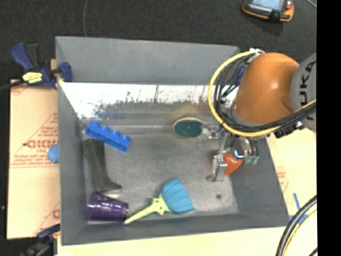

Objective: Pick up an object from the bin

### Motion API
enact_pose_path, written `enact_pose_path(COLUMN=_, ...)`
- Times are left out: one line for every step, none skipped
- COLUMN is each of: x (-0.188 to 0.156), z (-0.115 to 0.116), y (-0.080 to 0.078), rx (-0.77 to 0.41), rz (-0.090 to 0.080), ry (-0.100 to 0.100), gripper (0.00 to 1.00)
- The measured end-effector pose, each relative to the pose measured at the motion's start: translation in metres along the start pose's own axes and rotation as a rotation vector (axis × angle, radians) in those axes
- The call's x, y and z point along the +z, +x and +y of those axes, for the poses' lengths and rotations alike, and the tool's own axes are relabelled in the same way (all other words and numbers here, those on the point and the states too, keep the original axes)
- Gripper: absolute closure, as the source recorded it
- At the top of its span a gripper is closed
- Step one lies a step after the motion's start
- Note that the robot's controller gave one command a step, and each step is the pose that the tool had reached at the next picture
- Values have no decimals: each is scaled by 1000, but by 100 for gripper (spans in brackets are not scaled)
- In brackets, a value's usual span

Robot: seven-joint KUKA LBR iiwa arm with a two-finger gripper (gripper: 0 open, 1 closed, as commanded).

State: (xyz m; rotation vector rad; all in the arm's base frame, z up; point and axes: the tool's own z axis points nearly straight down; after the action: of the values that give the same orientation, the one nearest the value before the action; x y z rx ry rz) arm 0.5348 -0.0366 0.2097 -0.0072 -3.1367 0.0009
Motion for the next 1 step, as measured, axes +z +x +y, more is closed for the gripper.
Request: enact_pose_path(x=-4, z=0, y=-2, rx=-2, rz=-8, ry=1, gripper=0)
